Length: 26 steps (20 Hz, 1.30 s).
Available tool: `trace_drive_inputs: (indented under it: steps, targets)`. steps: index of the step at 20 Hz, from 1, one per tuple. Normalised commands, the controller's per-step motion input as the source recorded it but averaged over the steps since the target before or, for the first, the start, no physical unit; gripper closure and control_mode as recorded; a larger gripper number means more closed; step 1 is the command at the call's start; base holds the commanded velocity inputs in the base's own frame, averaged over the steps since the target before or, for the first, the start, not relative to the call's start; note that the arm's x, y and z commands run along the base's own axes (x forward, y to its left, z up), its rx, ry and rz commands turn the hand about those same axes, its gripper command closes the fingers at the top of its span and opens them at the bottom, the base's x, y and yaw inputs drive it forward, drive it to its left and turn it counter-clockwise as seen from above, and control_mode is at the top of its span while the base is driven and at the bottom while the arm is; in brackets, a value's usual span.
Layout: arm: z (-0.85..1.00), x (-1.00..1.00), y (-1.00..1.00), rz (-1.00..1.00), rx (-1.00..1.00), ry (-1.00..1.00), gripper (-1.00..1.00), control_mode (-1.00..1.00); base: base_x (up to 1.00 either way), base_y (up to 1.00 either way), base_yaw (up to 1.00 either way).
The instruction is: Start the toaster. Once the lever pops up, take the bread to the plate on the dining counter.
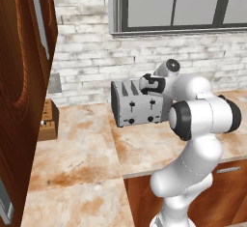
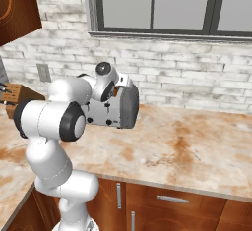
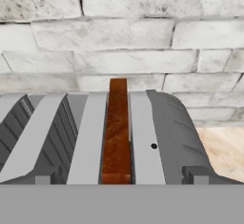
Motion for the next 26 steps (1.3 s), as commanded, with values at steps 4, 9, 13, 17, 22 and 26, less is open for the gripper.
trace_drive_inputs:
  steps: [4,9,13,17,22,26]
  targets:
    - [0.0,0.06,0.0,0.0,0.0,0.0,-1.0,-1.0,0.0,0.0,0.0]
    - [0.0,0.07,0.0,0.0,0.0,0.0,-1.0,-1.0,0.0,0.0,0.0]
    - [0.0,0.0,0.0,0.0,0.0,0.0,-1.0,-1.0,0.0,0.0,0.0]
    - [0.0,0.0,0.0,0.0,0.0,0.0,1.0,-1.0,0.0,0.0,0.0]
    - [0.0,0.0,0.0,0.0,0.0,0.0,1.0,-1.0,0.0,0.0,0.0]
    - [0.0,0.0,0.0,0.0,0.0,0.0,1.0,-1.0,0.0,0.0,0.0]
